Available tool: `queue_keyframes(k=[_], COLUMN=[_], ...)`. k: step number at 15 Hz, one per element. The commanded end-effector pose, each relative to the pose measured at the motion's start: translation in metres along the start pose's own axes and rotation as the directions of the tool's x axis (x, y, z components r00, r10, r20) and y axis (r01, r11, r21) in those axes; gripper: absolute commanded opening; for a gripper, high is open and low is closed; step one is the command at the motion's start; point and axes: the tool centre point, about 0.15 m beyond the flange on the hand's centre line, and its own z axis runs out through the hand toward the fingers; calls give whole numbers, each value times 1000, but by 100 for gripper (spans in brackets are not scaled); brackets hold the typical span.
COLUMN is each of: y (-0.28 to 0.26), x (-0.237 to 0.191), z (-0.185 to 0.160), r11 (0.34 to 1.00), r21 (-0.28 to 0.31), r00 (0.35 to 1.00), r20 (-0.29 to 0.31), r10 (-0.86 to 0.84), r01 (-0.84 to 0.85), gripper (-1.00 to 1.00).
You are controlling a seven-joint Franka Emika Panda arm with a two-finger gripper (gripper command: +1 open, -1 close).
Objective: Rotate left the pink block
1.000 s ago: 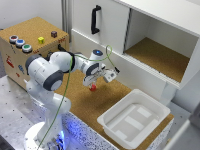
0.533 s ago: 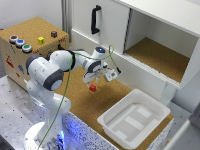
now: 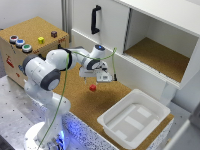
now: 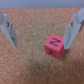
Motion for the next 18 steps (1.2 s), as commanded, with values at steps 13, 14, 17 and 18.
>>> queue_keyframes(k=[13, 14, 17, 18], y=[36, 37, 37, 36], x=[24, 28, 35, 36], z=[38, 40, 45, 44], r11=[808, 814, 821, 821], r21=[-126, -126, -118, -120], r00=[816, 821, 827, 827], r20=[-163, -157, -154, -156], r10=[555, 548, 540, 540], r01=[-575, -567, -558, -558], gripper=[100, 100, 100, -100])
